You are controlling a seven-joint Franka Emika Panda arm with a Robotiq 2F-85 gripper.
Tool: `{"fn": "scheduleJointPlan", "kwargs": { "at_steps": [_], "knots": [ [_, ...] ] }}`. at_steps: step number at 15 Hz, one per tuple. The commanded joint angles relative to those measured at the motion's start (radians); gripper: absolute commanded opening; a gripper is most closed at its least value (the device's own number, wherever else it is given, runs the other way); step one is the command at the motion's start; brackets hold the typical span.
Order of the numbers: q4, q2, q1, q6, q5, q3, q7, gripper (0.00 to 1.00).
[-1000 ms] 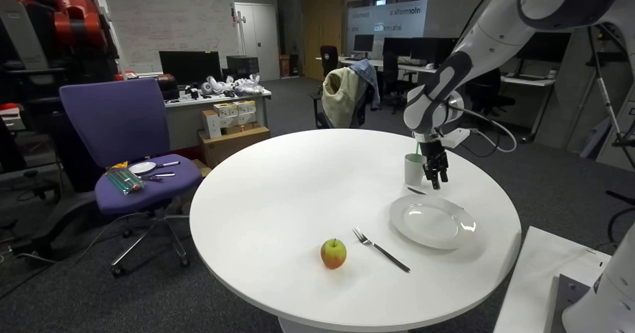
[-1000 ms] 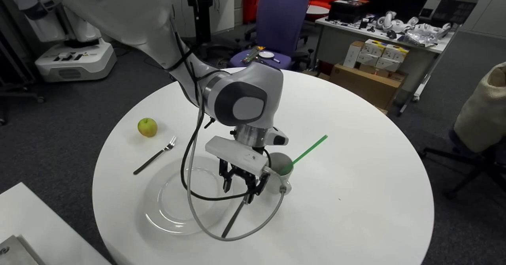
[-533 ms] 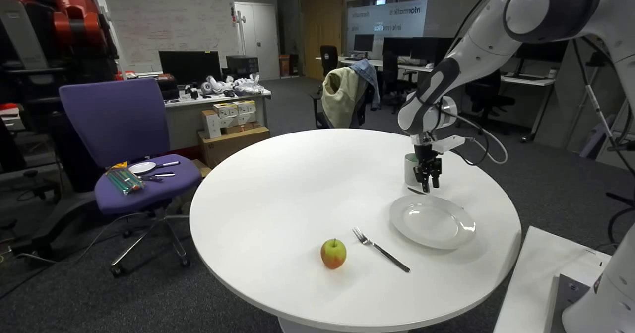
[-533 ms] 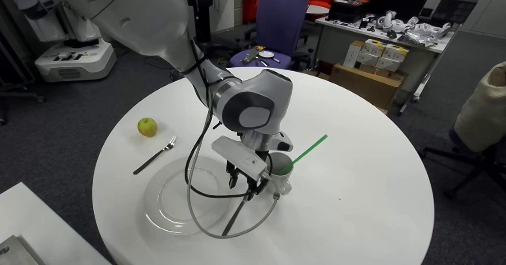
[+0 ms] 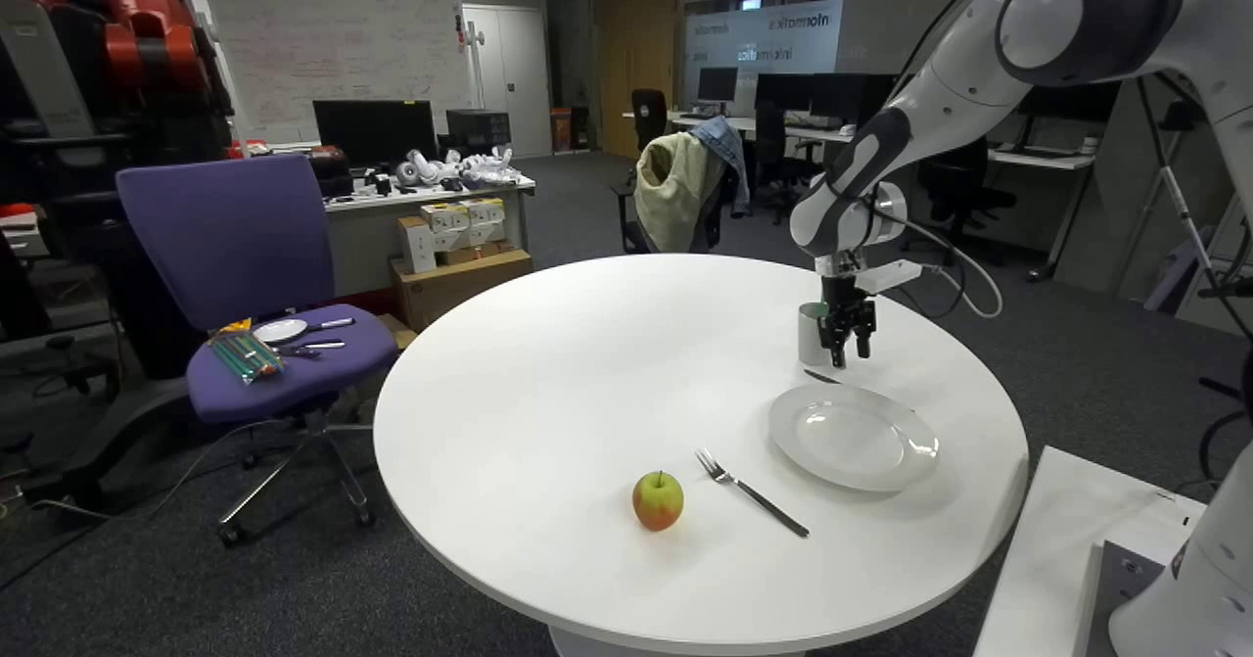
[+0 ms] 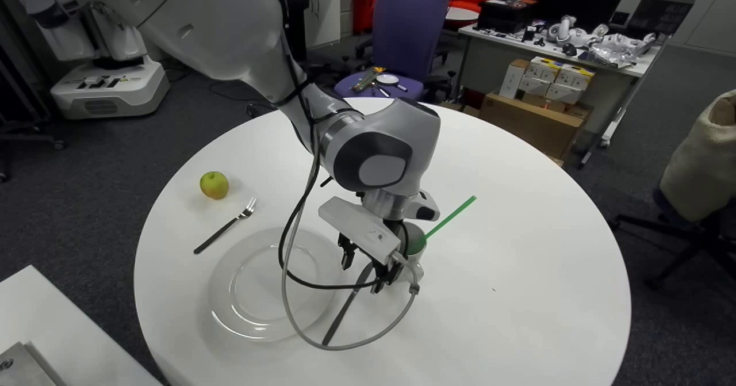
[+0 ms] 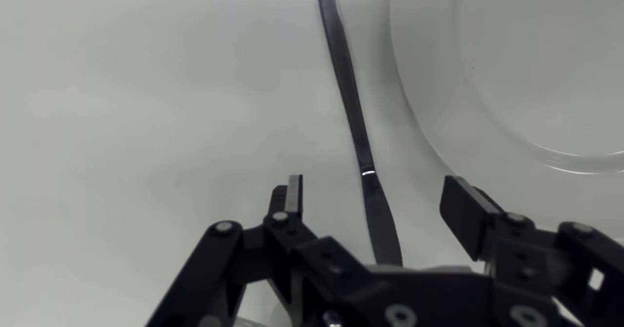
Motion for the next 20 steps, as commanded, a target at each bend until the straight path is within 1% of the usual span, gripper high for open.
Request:
{"fn": "scheduleJointPlan", "kwargs": {
  "at_steps": [1, 3, 4, 6, 8, 9, 10, 13, 18, 19, 20],
  "knots": [
    [0.033, 0.004, -0.015, -0.049, -0.044, 0.002, -0.028, 0.78],
    [0.035, 0.007, -0.017, -0.057, -0.061, 0.0, -0.034, 0.74],
    [0.035, 0.01, -0.017, -0.057, -0.069, -0.001, -0.034, 0.75],
    [0.033, 0.015, -0.019, -0.055, -0.079, 0.0, -0.036, 0.71],
    [0.029, 0.02, -0.02, -0.054, -0.086, 0.002, -0.038, 0.69],
    [0.027, 0.023, -0.019, -0.054, -0.09, 0.004, -0.039, 0.7],
    [0.023, 0.028, -0.018, -0.054, -0.094, 0.006, -0.045, 0.68],
    [0.017, 0.048, -0.013, -0.053, -0.107, 0.009, -0.05, 0.7],
    [0.012, 0.075, -0.001, -0.04, -0.134, 0.008, -0.038, 0.67],
    [0.012, 0.077, 0.001, -0.041, -0.14, 0.008, -0.036, 0.65],
    [0.013, 0.078, 0.002, -0.041, -0.143, 0.008, -0.035, 0.66]
  ]
}}
